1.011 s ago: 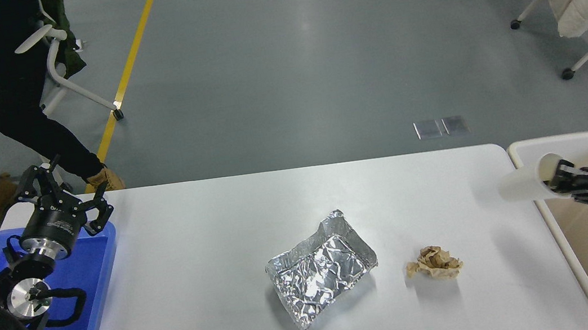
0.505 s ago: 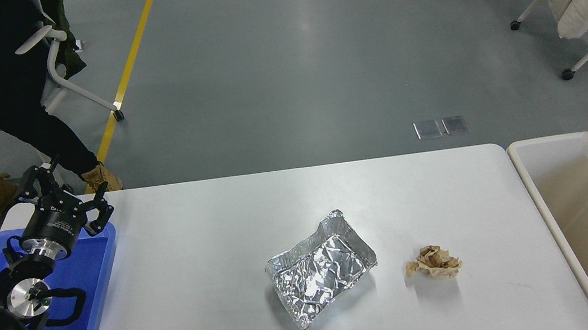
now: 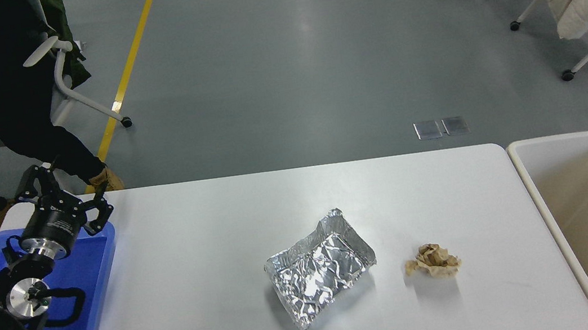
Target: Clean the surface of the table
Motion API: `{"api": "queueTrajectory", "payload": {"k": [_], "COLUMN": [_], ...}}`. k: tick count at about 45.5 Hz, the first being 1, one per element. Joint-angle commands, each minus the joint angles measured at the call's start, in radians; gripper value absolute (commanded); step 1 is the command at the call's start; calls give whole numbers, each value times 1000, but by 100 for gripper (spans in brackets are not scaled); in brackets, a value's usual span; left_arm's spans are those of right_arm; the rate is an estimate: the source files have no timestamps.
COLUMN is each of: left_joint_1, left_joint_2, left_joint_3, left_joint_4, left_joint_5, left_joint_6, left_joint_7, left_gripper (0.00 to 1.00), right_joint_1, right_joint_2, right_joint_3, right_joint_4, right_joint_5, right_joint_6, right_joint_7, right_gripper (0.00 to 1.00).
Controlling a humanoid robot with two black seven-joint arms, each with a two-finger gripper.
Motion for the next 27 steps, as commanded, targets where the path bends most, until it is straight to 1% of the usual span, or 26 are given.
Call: {"api": "queueTrajectory", "payload": {"k": [1, 8, 15, 19, 27], "left_joint_1": [0, 0, 0, 0, 0], "left_joint_2": [0, 0, 0, 0, 0], "left_joint_3": [0, 0, 0, 0, 0], "left_joint_4": [0, 0, 0, 0, 0], "left_joint_5": [0, 0, 0, 0, 0], "left_joint_6": [-1, -1, 0, -1, -1], "left_joint_7": [0, 0, 0, 0, 0], "left_gripper": [100, 100, 100, 100, 100], "right_joint_1": [-301, -563, -752, -823, -875], "right_joint_2": [233, 414, 584, 657, 730], "right_joint_3": [8, 8, 22, 45, 100], "right_joint_4": [-352, -639, -869, -931, -931], "right_joint_5": [218, 406, 541, 567, 568], "right_joint_6": [-123, -185, -232, -298, -507], "right_joint_7": [0, 0, 0, -1, -6], "right_gripper": [0, 0, 0, 0, 0]}}
